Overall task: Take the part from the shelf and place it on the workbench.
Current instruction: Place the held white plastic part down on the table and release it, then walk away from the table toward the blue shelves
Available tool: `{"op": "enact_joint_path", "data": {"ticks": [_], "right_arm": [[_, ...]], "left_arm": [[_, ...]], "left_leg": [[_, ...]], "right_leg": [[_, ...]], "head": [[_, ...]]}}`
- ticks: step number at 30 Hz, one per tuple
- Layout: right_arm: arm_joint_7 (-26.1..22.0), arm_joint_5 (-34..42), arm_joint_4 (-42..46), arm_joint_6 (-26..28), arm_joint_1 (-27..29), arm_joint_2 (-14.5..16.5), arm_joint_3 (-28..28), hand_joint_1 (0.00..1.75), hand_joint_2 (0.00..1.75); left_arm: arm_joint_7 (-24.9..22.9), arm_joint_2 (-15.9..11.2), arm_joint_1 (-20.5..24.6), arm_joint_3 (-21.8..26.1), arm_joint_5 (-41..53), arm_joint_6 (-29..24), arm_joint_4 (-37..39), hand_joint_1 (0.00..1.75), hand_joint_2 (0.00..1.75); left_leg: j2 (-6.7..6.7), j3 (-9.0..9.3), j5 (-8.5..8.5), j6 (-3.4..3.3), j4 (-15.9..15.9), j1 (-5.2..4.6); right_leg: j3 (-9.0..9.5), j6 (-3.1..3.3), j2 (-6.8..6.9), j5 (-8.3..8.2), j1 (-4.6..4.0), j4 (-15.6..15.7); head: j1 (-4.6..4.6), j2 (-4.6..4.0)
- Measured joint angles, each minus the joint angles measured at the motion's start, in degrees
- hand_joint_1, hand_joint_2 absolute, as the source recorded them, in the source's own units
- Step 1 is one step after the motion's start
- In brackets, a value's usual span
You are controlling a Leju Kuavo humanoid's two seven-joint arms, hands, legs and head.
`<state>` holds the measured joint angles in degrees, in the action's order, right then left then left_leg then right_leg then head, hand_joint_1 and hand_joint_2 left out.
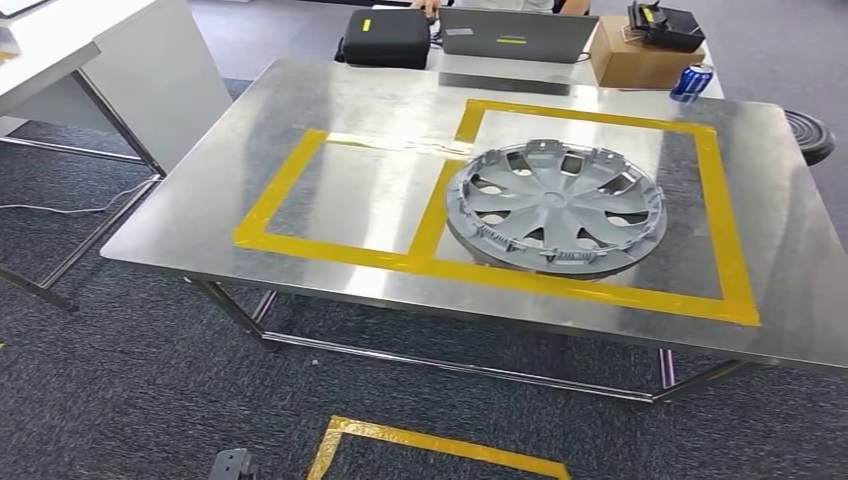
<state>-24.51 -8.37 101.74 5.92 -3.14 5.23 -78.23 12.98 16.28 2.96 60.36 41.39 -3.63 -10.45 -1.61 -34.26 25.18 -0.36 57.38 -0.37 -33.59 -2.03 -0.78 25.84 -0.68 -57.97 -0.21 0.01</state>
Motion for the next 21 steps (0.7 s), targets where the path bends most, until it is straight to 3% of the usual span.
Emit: {"op": "enact_joint_path", "data": {"ticks": [8, 13, 17, 19, 21], "right_arm": [[0.9, -0.2, 2.5, 1.1, 0.5, 4.9, -5.3, 0.0, 0.0], [2.1, 1.8, 0.1, 4.9, 0.5, 8.6, -6.8, 0.0, 0.0], [4.3, 6.3, -11.8, 4.7, 0.7, 12.1, -7.9, 0.0, 0.0], [7.2, 1.1, -22.5, 9.5, 0.8, 12.6, -8.0, 0.0, 0.0], [12.2, -9.8, -36.7, 17.4, 1.0, 11.7, -7.0, 0.0, 0.0]], "left_arm": [[0.0, 0.0, 0.3, 0.4, 0.0, 0.0, 0.0, 0.0, 0.0], [0.6, 0.0, 0.4, 1.1, -0.6, 0.5, 0.0, 0.0, 0.0], [4.9, 0.7, 0.7, 2.0, -1.6, -2.0, 0.0, 0.0, 0.0], [7.5, 1.0, 0.9, 2.3, -2.0, -3.3, 0.0, 0.0, 0.0], [8.2, 1.1, 1.0, 2.8, -2.1, -2.1, 0.0, 0.0, 0.0]], "left_leg": [[0.32, 0.17, 0.03, -0.04, 0.0, -0.02], [0.35, 0.22, 0.06, -0.06, 0.0, -0.02], [0.39, 0.24, 0.11, -0.12, 0.0, -0.09], [0.39, 0.26, 0.16, -0.2, 0.0, -0.1], [0.39, 0.26, 0.23, -0.32, 0.0, -0.18]], "right_leg": [[-0.03, 0.06, -0.26, -0.05, 0.01, 0.0], [0.11, 0.05, -0.31, -0.07, 0.01, 0.0], [0.14, 0.02, -0.36, -0.07, 0.07, 0.0], [0.23, -0.02, -0.36, -0.07, 0.08, 0.1], [0.35, -0.08, -0.36, -0.08, 0.14, 0.1]], "head": [[-0.01, 0.0], [0.01, 0.01], [0.01, 0.01], [0.03, 0.01], [0.04, 0.01]]}}
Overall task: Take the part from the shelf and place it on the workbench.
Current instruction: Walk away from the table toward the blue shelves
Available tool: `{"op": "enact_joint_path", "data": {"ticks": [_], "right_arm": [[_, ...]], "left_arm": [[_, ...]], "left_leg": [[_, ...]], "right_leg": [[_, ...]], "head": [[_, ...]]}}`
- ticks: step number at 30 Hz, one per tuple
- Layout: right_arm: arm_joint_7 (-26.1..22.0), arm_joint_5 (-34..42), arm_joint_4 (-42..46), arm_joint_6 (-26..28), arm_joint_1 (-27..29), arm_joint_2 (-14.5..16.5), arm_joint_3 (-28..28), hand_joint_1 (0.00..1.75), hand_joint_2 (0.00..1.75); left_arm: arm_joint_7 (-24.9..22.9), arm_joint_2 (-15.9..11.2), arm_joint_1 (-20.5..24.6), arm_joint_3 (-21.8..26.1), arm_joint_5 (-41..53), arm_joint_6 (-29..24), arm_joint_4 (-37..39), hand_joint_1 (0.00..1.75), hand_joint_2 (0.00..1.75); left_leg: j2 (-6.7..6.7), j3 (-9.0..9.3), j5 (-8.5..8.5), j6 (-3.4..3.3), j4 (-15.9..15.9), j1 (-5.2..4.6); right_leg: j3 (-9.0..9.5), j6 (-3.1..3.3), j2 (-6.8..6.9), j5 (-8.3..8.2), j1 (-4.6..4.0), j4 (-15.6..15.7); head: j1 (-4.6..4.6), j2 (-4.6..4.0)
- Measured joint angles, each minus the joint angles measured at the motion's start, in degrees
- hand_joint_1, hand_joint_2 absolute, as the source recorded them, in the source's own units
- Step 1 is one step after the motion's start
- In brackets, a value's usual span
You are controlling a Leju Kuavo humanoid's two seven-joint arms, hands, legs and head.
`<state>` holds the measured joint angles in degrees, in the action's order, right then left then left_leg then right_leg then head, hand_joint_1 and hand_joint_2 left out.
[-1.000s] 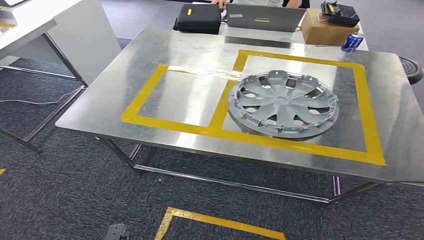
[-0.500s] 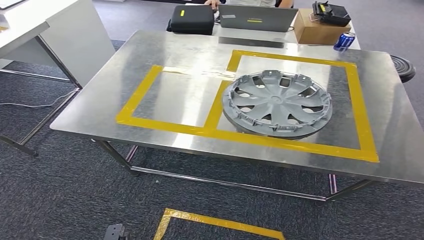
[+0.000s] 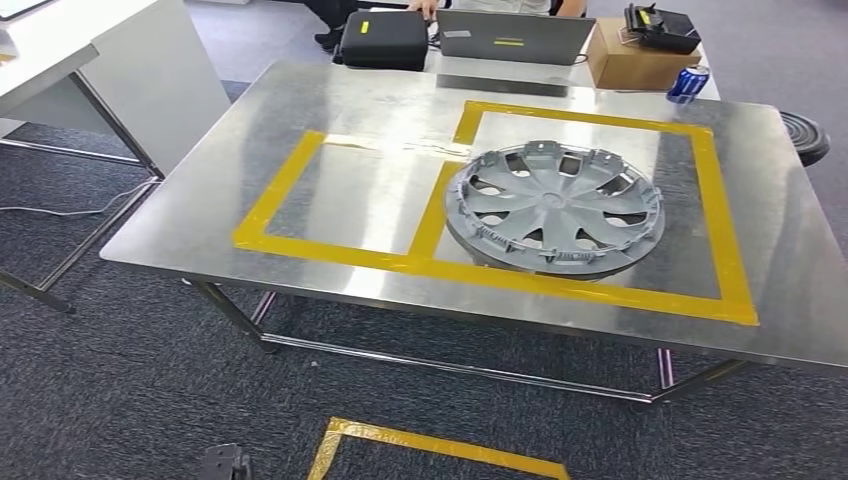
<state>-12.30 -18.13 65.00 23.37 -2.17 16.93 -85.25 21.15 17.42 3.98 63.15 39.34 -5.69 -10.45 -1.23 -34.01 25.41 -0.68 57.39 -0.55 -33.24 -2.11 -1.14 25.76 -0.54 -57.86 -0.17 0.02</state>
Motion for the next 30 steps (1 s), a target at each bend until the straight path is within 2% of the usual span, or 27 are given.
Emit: {"op": "enact_joint_path", "data": {"ticks": [2, 4, 6, 7, 8, 10, 11, 12, 13, 15, 16, 17, 20, 21, 22, 23, 25, 26, 27, 28, 29, 30], "right_arm": [[8.4, -14.6, -14.3, 3.9, 0.2, -1.6, 3.5, 0.0, 0.0], [16.8, -29.6, -25.6, 2.0, 0.4, -2.6, 10.6, 0.0, 0.0], [19.2, -38.4, -32.9, -0.5, 0.2, -3.0, 17.9, 0.0, 0.0], [18.6, -40.4, -35.5, -1.2, -0.1, -3.2, 20.8, 0.0, 0.0], [18.0, -41.6, -37.7, -2.0, -0.4, -3.5, 23.1, 0.0, 0.0], [17.5, -42.8, -41.8, -3.4, -0.7, -4.2, 27.2, 0.0, 0.0], [17.9, -43.1, -43.4, -4.3, -0.7, -4.7, 28.9, 0.0, 0.0], [18.6, -43.2, -44.8, -5.1, -0.7, -5.0, 30.3, 0.0, 0.0], [19.6, -43.3, -45.9, -6.0, -0.7, -5.3, 31.4, 0.0, 0.0], [22.1, -43.2, -47.6, -7.2, -0.8, -5.7, 32.9, 0.0, 0.0], [23.1, -43.1, -48.3, -7.6, -0.8, -5.8, 33.4, 0.0, 0.0], [24.0, -43.0, -48.9, -7.8, -0.8, -5.8, 33.8, 0.0, 0.0], [25.1, -43.1, -50.0, -7.8, -0.8, -5.9, 34.5, 0.0, 0.0], [25.2, -43.1, -50.3, -7.8, -0.8, -5.9, 34.7, 0.0, 0.0], [25.2, -43.1, -50.5, -7.8, -0.8, -5.9, 34.9, 0.0, 0.0], [25.2, -43.1, -50.7, -7.8, -0.8, -6.0, 35.1, 0.0, 0.0], [25.2, -43.1, -51.0, -7.8, -0.7, -6.0, 35.3, 0.0, 0.0], [25.2, -43.1, -51.1, -7.8, -0.7, -6.0, 35.4, 0.0, 0.0], [25.2, -43.1, -51.3, -7.8, -0.7, -6.1, 35.4, 0.0, 0.0], [25.2, -43.2, -51.4, -7.8, -0.7, -6.1, 35.4, 0.0, 0.0], [25.1, -43.3, -51.4, -7.7, -0.7, -6.1, 35.5, 0.0, 0.0], [24.8, -43.4, -51.5, -7.7, -0.7, -6.1, 35.6, 0.0, 0.0]], "left_arm": [[-0.8, -0.1, 0.0, 0.2, 1.7, 1.3, 0.0, 0.0, 0.0], [-2.7, -0.2, 0.1, -0.4, 4.8, 1.6, 0.0, 0.0, 0.0], [-5.4, 0.0, 0.4, -1.1, 6.9, 1.5, 0.0, 0.0, 0.0], [-6.5, 0.0, 0.5, -1.4, 7.4, 1.3, 0.0, 0.0, 0.0], [-7.2, 0.1, 0.5, -1.7, 7.7, 1.2, 0.0, 0.0, 0.0], [-7.5, 0.1, 0.5, -2.0, 8.0, 1.3, 0.0, 0.0, 0.0], [-7.3, 0.0, 0.5, -2.2, 8.0, 1.7, 0.0, 0.0, 0.0], [-7.0, 0.0, 0.5, -2.3, 8.0, 2.3, 0.0, 0.0, 0.0], [-6.8, 0.0, 0.5, -2.5, 8.1, 2.8, 0.0, 0.0, 0.0], [-6.6, 0.0, 0.5, -2.7, 8.2, 3.6, 0.0, 0.0, 0.0], [-6.6, 0.0, 0.5, -2.8, 8.2, 3.8, 0.0, 0.0, 0.0], [-6.7, 0.0, 0.6, -2.9, 8.2, 4.0, 0.0, 0.0, 0.0], [-7.1, 0.0, 0.6, -2.9, 8.2, 4.2, 0.0, 0.0, 0.0], [-7.2, 0.0, 0.6, -2.9, 8.1, 4.2, 0.0, 0.0, 0.0], [-7.3, 0.0, 0.6, -2.9, 8.1, 4.2, 0.0, 0.0, 0.0], [-7.3, 0.0, 0.6, -3.0, 8.1, 4.2, 0.0, 0.0, 0.0], [-7.3, 0.0, 0.7, -3.0, 8.0, 4.2, 0.0, 0.0, 0.0], [-7.3, 0.0, 0.7, -3.0, 8.0, 4.2, 0.0, 0.0, 0.0], [-7.3, 0.0, 0.7, -3.0, 8.1, 4.2, 0.0, 0.0, 0.0], [-7.3, 0.0, 0.7, -3.1, 8.1, 4.3, 0.0, 0.0, 0.0], [-7.4, 0.0, 0.7, -3.1, 8.1, 4.4, 0.0, 0.0, 0.0], [-7.4, 0.0, 0.8, -3.1, 8.3, 4.5, 0.0, 0.0, 0.0]], "left_leg": [[0.02, 0.01, 0.01, -0.18, 0.0, -0.16], [0.14, 0.09, -0.3, -0.5, -0.1, -0.26], [0.41, 0.28, -0.98, -0.92, -0.8, 0.04], [0.53, 0.33, -1.29, -1.11, -1.2, 0.23], [0.6, 0.35, -1.5, -1.22, -1.4, 0.38], [0.65, 0.14, -1.72, -1.19, -1.5, 0.41], [0.68, -0.01, -1.85, -1.04, -1.5, 0.44], [0.71, -0.19, -2.01, -0.85, -1.5, 0.5], [0.72, -0.37, -2.18, -0.61, -1.4, 0.6], [0.73, -0.76, -2.52, 0.03, -1.2, 0.84], [0.74, -0.92, -2.71, 0.43, -1.1, 0.89], [0.73, -1.04, -2.92, 0.85, -0.9, 0.89], [0.72, -1.28, -3.61, 2.1, -0.8, 0.98], [0.73, -1.54, -3.05, 2.46, -0.6, 1.05], [0.73, -2.08, -1.55, 2.77, 0.6, 1.1], [0.74, -2.99, 0.8, 3.0, 2.9, 1.13], [0.74, -5.37, 6.29, 3.23, 10.4, 1.11], [0.74, -6.12, 7.86, 3.22, 13.6, 1.1], [0.74, -6.01, 8.25, 3.12, 15.3, 1.08], [0.74, -4.84, 7.55, 2.92, 14.7, 1.05], [0.74, -2.61, 6.18, 2.64, 12.2, 0.99], [0.7, 0.43, 4.86, 2.3, 8.1, 0.9]], "right_leg": [[0.03, -0.19, -0.06, -0.1, 0.15, 0.0], [0.01, -0.54, -0.21, -0.37, 0.3, 0.1], [-0.27, -0.88, -0.16, 0.18, 0.32, -0.3], [-0.83, -1.06, -0.01, 1.48, 0.33, -1.8], [-1.8, -1.26, 0.19, 3.48, 0.44, -4.5], [-4.39, -1.74, 0.47, 7.9, 0.76, -12.1], [-5.14, -1.96, 0.53, 9.03, 0.95, -14.8], [-4.96, -2.17, 0.57, 9.07, 1.11, -15.6], [-3.61, -2.38, 0.63, 8.02, 1.3, -14.0], [1.53, -2.92, 0.91, 5.15, 1.66, -5.8], [3.64, -2.8, 0.84, 4.0, 1.69, -2.4], [4.75, -2.56, 0.73, 3.53, 1.68, -0.2], [4.02, -0.77, 0.22, 3.13, 1.43, 0.2], [3.72, -0.11, 0.22, 2.81, 1.41, 0.1], [3.36, 0.5, 0.26, 2.34, 1.43, 0.2], [2.87, 0.98, 0.32, 1.78, 1.45, 0.2], [1.65, 1.4, 0.35, 0.73, 1.28, 0.2], [0.95, 1.48, 0.37, 0.23, 1.17, 0.1], [0.27, 1.5, 0.38, -0.25, 1.05, 0.1], [-0.34, 1.47, 0.37, -0.7, 0.95, 0.1], [-0.87, 1.38, 0.31, -1.14, 0.87, 0.1], [-1.27, 1.23, 0.22, -1.56, 0.83, 0.1]], "head": [[0.01, 0.0], [0.04, 0.01], [0.01, 0.01], [-0.03, 0.01], [-0.1, 0.01], [-0.16, 0.0], [-0.15, 0.0], [-0.14, 0.0], [-0.14, 0.0], [-0.16, 0.0], [-0.11, 0.0], [-0.09, 0.01], [0.08, 0.0], [0.14, 0.0], [0.22, 0.0], [0.34, 0.0], [0.57, 0.0], [0.62, 0.01], [0.63, 0.01], [0.62, 0.01], [0.63, 0.01], [0.63, 0.01]]}}
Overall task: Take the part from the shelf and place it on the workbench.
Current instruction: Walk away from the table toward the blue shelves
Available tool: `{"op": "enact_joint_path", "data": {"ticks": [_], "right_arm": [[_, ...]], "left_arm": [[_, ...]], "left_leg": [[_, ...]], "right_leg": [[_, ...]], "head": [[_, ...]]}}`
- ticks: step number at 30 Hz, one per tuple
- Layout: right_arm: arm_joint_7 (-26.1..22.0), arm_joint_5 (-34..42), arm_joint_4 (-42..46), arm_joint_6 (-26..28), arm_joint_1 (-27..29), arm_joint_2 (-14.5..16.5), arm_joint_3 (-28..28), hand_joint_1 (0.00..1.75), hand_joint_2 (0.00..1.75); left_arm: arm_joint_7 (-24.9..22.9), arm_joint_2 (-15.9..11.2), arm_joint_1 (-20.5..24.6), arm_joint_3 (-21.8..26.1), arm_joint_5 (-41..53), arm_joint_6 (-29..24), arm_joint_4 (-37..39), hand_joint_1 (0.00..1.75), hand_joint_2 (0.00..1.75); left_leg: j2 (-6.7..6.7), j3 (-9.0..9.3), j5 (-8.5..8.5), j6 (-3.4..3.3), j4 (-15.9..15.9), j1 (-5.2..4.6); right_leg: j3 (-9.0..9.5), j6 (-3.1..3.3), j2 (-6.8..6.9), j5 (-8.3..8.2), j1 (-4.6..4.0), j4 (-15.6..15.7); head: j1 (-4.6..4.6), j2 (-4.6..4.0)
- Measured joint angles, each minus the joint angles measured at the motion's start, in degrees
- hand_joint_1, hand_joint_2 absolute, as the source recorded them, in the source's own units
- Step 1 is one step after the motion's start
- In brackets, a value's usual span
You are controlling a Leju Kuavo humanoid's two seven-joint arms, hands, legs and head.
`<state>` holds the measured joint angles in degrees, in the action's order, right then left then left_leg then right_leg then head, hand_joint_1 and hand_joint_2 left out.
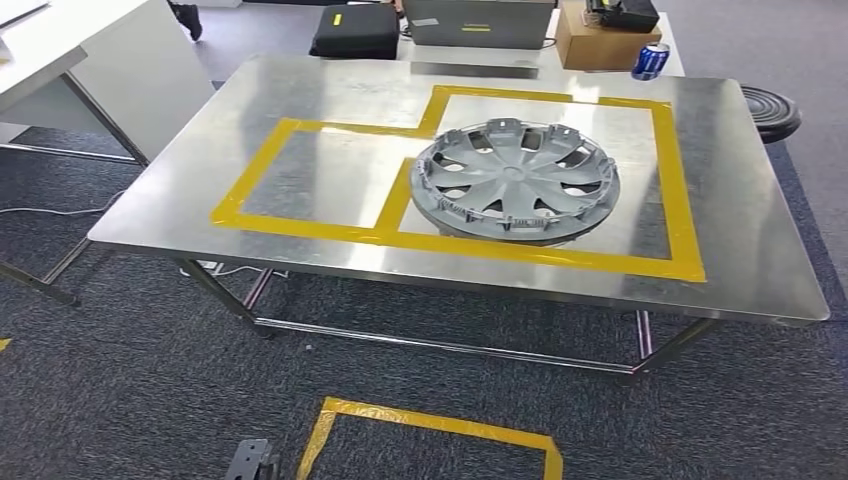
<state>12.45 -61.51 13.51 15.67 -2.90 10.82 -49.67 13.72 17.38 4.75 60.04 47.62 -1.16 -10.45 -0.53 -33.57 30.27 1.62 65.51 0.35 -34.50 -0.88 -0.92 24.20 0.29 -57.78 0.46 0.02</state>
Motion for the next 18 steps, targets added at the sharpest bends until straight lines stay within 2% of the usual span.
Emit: {"op": "enact_joint_path", "data": {"ticks": [1, 2, 3, 5, 6, 7, 8, 9, 10, 11, 12, 13, 14, 15, 16, 17, 18], "right_arm": [[-0.5, -0.1, -0.1, 0.1, 0.0, 0.0, 0.1, 0.0, 0.0], [-1.2, -0.2, -0.1, 0.3, -0.1, 0.0, 0.2, 0.0, 0.0], [-2.1, -0.2, -0.2, 0.6, -0.1, 0.0, 0.4, 0.0, 0.0], [-4.1, -0.1, -0.3, 1.3, -0.1, 0.0, 0.5, 0.0, 0.0], [-5.0, 0.0, -0.3, 1.6, -0.1, 0.0, 0.5, 0.0, 0.44], [-5.7, 0.1, -0.4, 1.8, -0.1, -0.1, 0.5, 0.0, 0.44], [-6.5, 0.2, -0.4, 2.0, -0.1, -0.1, 0.5, 0.0, 0.44], [-7.1, 0.3, -0.4, 2.2, -0.2, -0.1, 0.5, 0.0, 0.44], [-7.7, 0.4, -0.5, 2.3, -0.2, -0.1, 0.5, 0.0, 0.0], [-8.0, 0.3, -0.5, 2.4, -0.3, -0.1, 0.5, 0.0, 0.0], [-8.1, 0.1, -0.6, 2.5, -0.3, -0.1, 0.6, 0.0, 0.0], [-7.9, -0.2, -0.6, 2.6, -0.3, -0.1, 0.6, 0.0, 0.0], [-7.6, -0.5, -0.7, 2.7, -0.3, -0.1, 0.6, 0.0, 0.0], [-7.3, -0.8, -0.7, 2.7, -0.4, -0.1, 0.6, 0.0, 0.0], [-7.1, -1.1, -0.7, 2.8, -0.5, -0.1, 0.7, 0.0, 0.0], [-7.0, -1.4, -0.7, 2.8, -0.6, -0.1, 0.8, 0.0, 0.0], [-7.0, -1.7, -0.7, 2.8, -0.7, -0.2, 0.9, 0.0, 0.0]], "left_arm": [[-0.1, 0.0, 0.1, 0.0, 0.2, 0.1, 0.0, 0.0, 0.0], [-0.1, 0.0, 0.2, -0.1, 0.5, 0.2, 0.0, 0.0, 0.0], [-0.1, 0.0, 0.3, -0.3, 0.8, 0.2, 0.0, 0.0, 0.0], [0.0, 0.1, 0.4, -0.6, 1.5, 0.3, 0.0, 0.0, 0.0], [0.2, 0.2, 0.3, -0.8, 1.8, 0.3, 0.0, 0.0, 0.0], [0.5, 0.2, 0.3, -1.0, 2.1, 0.3, 0.0, 0.0, 0.0], [0.7, 0.3, 0.3, -1.2, 2.4, 0.2, 0.0, 0.0, 0.0], [0.9, 0.3, 0.3, -1.4, 2.7, 0.0, 0.0, 0.0, 0.0], [1.1, 0.4, 0.3, -1.6, 3.0, -0.2, 0.0, 0.0, 0.0], [1.1, 0.4, 0.2, -1.8, 3.3, -0.4, 0.0, 0.0, 0.0], [0.9, 0.4, 0.2, -1.9, 3.4, -0.5, 0.0, 0.0, 0.0], [0.5, 0.4, 0.2, -2.0, 3.4, -0.6, 0.0, 0.0, 0.0], [-0.2, 0.4, 0.3, -2.0, 3.3, -0.7, 0.0, 0.0, 0.0], [-0.9, 0.4, 0.3, -2.0, 3.2, -0.7, 0.0, 0.0, 0.0], [-1.5, 0.4, 0.3, -2.0, 3.1, -0.5, 0.0, 0.0, 0.0], [-2.1, 0.4, 0.2, -2.0, 3.1, -0.3, 0.0, 0.0, 0.0], [-2.6, 0.4, 0.3, -2.0, 3.1, 0.0, 0.0, 0.0, 0.0]], "left_leg": [[-0.05, 3.1, -0.77, -0.35, -4.4, -0.15], [-0.1, 5.38, -1.14, -0.62, -7.8, -0.29], [-0.15, 6.68, -1.17, -0.85, -9.9, -0.44], [-0.1, 6.54, -1.6, -1.33, -10.8, -0.61], [0.04, 6.14, -2.06, -1.68, -10.9, -0.58], [0.19, 5.66, -2.62, -2.11, -11.0, -0.5], [0.35, 5.06, -3.26, -2.46, -11.1, -0.4], [0.49, 4.42, -3.83, -2.71, -11.1, -0.38], [0.59, 3.7, -4.41, -2.88, -11.0, -0.42], [0.7, 2.99, -4.96, -2.91, -11.0, -0.48], [0.8, 2.29, -5.51, -2.9, -11.0, -0.52], [0.86, 1.6, -6.04, -2.84, -10.9, -0.55], [0.88, 0.93, -6.53, -2.73, -10.8, -0.56], [0.88, 0.31, -6.97, -2.56, -10.6, -0.56], [0.88, -0.26, -7.36, -2.34, -10.4, -0.64], [0.88, -0.65, -7.77, -2.08, -10.2, -0.71], [0.89, -0.91, -8.2, -1.81, -10.1, -0.77]], "right_leg": [[-0.34, -0.22, -0.1, -0.37, -0.1, 0.0], [-0.57, -0.52, -0.15, -0.78, -0.16, 0.0], [-0.73, -0.86, -0.18, -1.22, -0.17, 0.0], [-0.96, -1.6, -0.22, -2.17, -0.09, 0.3], [-1.25, -1.92, -0.23, -2.1, -0.02, 0.2], [-1.78, -2.21, -0.15, -0.99, 0.03, -0.7], [-2.63, -2.48, -0.02, 1.17, 0.06, -2.8], [-3.7, -2.7, 0.16, 4.09, 0.11, -6.0], [-4.74, -2.92, 0.29, 6.94, 0.13, -10.0], [-5.42, -3.09, 0.34, 8.78, 0.15, -13.6], [-5.37, -3.19, 0.35, 9.26, 0.15, -15.8], [-4.35, -3.22, 0.36, 8.51, 0.15, -16.0], [-2.23, -3.18, 0.38, 6.94, 0.15, -13.9], [0.83, -3.09, 0.43, 5.43, 0.16, -10.1], [4.19, -2.99, 0.49, 4.82, 0.12, -5.4], [6.74, -2.78, 0.49, 4.73, 0.07, -1.6], [8.16, -2.56, 0.48, 5.05, 0.0, 1.0]], "head": [[0.0, 0.0], [-0.04, 0.0], [-0.01, 0.0], [0.03, 0.0], [0.09, 0.0], [-0.06, 0.0], [-0.24, 0.0], [-0.44, 0.0], [-0.62, 0.0], [-0.67, 0.0], [-0.66, 0.0], [-0.66, 0.0], [-0.66, 0.0], [-0.66, 0.0], [-0.68, 0.0], [-0.61, 0.0], [-0.61, 0.0]]}}
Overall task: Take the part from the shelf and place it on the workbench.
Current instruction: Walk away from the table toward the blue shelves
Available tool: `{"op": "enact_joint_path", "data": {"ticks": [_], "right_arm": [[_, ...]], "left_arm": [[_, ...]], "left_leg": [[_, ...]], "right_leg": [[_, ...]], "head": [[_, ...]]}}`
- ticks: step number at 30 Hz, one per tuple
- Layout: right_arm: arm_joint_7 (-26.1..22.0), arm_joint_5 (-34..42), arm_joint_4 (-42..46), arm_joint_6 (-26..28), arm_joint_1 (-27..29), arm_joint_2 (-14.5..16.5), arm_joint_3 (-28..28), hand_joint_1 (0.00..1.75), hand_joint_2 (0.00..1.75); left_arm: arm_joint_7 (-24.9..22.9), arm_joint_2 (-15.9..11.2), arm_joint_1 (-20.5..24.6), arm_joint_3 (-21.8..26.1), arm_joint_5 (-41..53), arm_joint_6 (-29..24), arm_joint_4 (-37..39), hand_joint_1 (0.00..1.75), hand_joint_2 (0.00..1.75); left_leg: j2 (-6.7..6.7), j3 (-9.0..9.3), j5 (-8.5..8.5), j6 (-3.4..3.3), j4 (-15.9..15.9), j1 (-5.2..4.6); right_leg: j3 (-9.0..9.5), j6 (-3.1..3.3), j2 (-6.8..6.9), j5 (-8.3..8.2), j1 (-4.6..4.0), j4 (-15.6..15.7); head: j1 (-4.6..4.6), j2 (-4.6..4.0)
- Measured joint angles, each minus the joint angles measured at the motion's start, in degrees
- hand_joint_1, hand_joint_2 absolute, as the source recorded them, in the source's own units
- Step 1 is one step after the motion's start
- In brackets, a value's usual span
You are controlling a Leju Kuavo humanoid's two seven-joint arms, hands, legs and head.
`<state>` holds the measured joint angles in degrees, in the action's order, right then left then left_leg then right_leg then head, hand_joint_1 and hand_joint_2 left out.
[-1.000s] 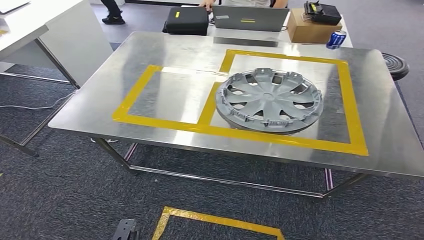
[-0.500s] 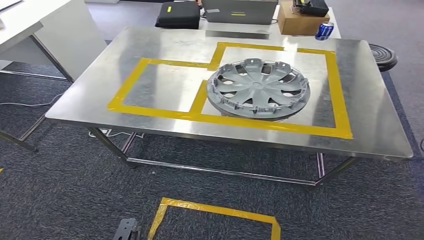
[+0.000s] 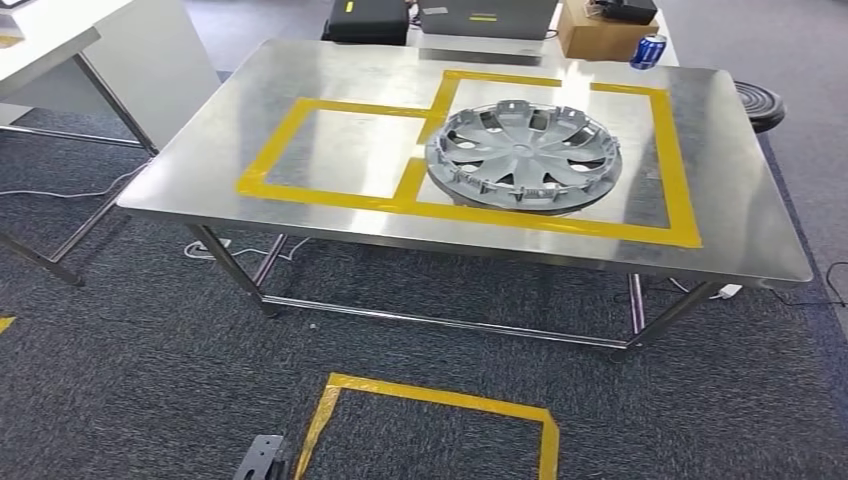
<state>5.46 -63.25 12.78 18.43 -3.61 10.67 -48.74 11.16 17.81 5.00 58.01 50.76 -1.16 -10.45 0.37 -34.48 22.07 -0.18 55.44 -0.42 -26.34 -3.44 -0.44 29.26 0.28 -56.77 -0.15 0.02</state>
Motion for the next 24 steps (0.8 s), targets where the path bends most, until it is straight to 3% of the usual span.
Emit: {"op": "enact_joint_path", "data": {"ticks": [2, 4, 6, 8, 9, 10, 11, 13, 15, 16, 18, 19, 20, 23, 24], "right_arm": [[-0.1, -0.6, 0.0, 0.0, -0.1, 0.0, 0.3, 0.0, 0.0], [-0.4, -0.9, -0.1, 0.0, -0.1, -0.1, 0.4, 0.0, 0.0], [-0.7, -1.1, -0.1, 0.0, -0.3, -0.2, 0.6, 0.0, 0.0], [-1.0, -1.2, -0.1, 0.0, -0.3, -0.3, 0.7, 0.0, 0.0], [-1.3, -1.3, -0.1, 0.0, -0.2, -0.3, 0.7, 0.0, 0.0], [-1.6, -1.4, -0.1, 0.0, -0.2, -0.3, 0.8, 0.0, 0.0], [-2.0, -1.5, -0.1, 0.1, -0.2, -0.3, 1.0, 0.0, 0.0], [-2.8, -1.7, -0.1, 0.4, -0.3, -0.3, 1.3, 0.0, 0.0], [-3.3, -1.9, -0.2, 0.6, -0.3, -0.3, 1.5, 0.0, 0.0], [-3.4, -2.1, -0.2, 0.7, -0.3, -0.3, 1.6, 0.0, 0.0], [-3.1, -2.5, -0.2, 0.7, -0.2, -0.3, 1.8, 0.0, 0.0], [-2.8, -2.6, -0.2, 0.7, -0.1, -0.4, 1.8, 0.0, 0.0], [-2.6, -2.8, -0.3, 0.6, 0.1, -0.4, 1.9, 0.0, 0.0], [-2.1, -3.1, -0.5, 0.3, 0.2, -0.4, 2.1, 0.0, 0.0], [-2.0, -3.1, -0.5, 0.2, 0.2, -0.4, 2.1, 0.0, 0.0]], "left_arm": [[-0.8, 0.0, 0.0, 0.0, 0.0, 0.3, 0.0, 0.0, 0.0], [-1.4, 0.1, -0.1, 0.0, 0.0, 0.1, 0.0, 0.0, 0.0], [-1.6, 0.1, -0.1, 0.0, 0.0, 0.0, 0.0, 0.0, 0.0], [-1.6, 0.0, -0.1, 0.0, 0.0, 0.1, 0.0, 0.0, 0.0], [-1.3, 0.0, -0.1, 0.0, -0.1, 0.1, 0.0, 0.0, 0.0], [-0.9, 0.0, -0.1, 0.0, -0.3, 0.2, 0.0, 0.0, 0.0], [-0.2, 0.0, 0.0, 0.0, -0.7, 0.3, 0.0, 0.0, 0.0], [1.2, 0.0, 0.1, 0.1, -1.7, 0.8, 0.0, 0.0, 0.0], [2.2, 0.0, 0.3, 0.1, -2.3, 1.2, 0.0, 0.0, 0.0], [2.4, 0.0, 0.3, 0.1, -2.3, 1.2, 0.0, 0.0, 0.0], [2.3, 0.0, 0.2, 0.2, -2.4, 1.3, 0.0, 0.0, 0.0], [2.1, 0.0, 0.2, 0.2, -2.4, 1.3, 0.0, 0.0, 0.0], [1.9, 0.0, 0.1, 0.3, -2.5, 1.3, 0.0, 0.0, 0.0], [1.3, 0.0, 0.0, 0.5, -2.7, 1.2, 0.0, 0.0, 0.0], [1.1, 0.0, 0.0, 0.6, -2.7, 1.1, 0.0, 0.0, 0.0]], "left_leg": [[0.01, -0.31, -0.96, 0.62, -0.1, 0.0], [-0.15, -1.15, -0.05, 1.37, 0.6, 0.13], [-0.32, -3.12, 4.63, 2.11, 4.9, 0.32], [-0.34, -5.29, 9.59, 2.6, 12.6, 0.45], [-0.34, -5.62, 10.4, 2.71, 15.4, 0.47], [-0.34, -5.13, 9.91, 2.75, 16.5, 0.48], [-0.34, -3.63, 8.43, 2.72, 15.5, 0.5], [-0.38, 1.98, 5.91, 2.56, 8.6, 0.52], [-0.48, 7.14, 6.03, 1.99, 0.9, 0.43], [-0.52, 8.2, 6.49, 1.6, -1.1, 0.31], [-0.42, 7.77, 6.1, 0.64, -1.8, 0.2], [-0.31, 7.31, 5.64, 0.14, -1.8, 0.21], [-0.21, 6.81, 5.11, -0.36, -1.9, 0.27], [0.05, 5.2, 3.58, -1.18, -1.8, 0.14], [0.11, 4.61, 3.1, -1.24, -1.7, 0.04]], "right_leg": [[-0.2, 0.76, -0.08, -0.05, -0.15, 1.1], [-1.22, 1.86, 0.03, -1.08, -0.03, 1.1], [-2.48, 2.74, 0.13, -2.41, 0.13, 1.2], [-4.1, 2.95, 0.15, -3.68, 0.11, 1.1], [-4.95, 2.91, 0.17, -4.27, 0.1, 1.0], [-5.8, 2.81, 0.17, -4.84, 0.1, 1.0], [-6.63, 2.66, 0.16, -5.36, 0.12, 0.8], [-8.04, 2.18, 0.07, -6.27, 0.15, 0.5], [-8.92, 1.59, 0.02, -7.16, 0.02, 0.1], [-9.18, 1.31, 0.05, -7.65, -0.03, 0.1], [-9.64, 0.75, 0.04, -8.49, 0.07, 0.4], [-10.07, 0.46, 0.05, -7.86, 0.15, 0.0], [-10.69, 0.17, 0.05, -6.19, 0.22, -1.4], [-13.48, -0.38, 0.11, 1.76, 0.28, -12.0], [-13.89, -0.46, 0.11, 3.03, 0.27, -15.2]], "head": [[0.01, 0.0], [0.01, 0.0], [0.29, 0.0], [0.49, 0.0], [0.49, 0.0], [0.49, 0.0], [0.49, 0.0], [0.51, 0.0], [0.48, 0.0], [0.46, 0.0], [0.5, 0.0], [0.48, 0.0], [0.36, 0.0], [-0.07, 0.0], [-0.09, 0.0]]}}
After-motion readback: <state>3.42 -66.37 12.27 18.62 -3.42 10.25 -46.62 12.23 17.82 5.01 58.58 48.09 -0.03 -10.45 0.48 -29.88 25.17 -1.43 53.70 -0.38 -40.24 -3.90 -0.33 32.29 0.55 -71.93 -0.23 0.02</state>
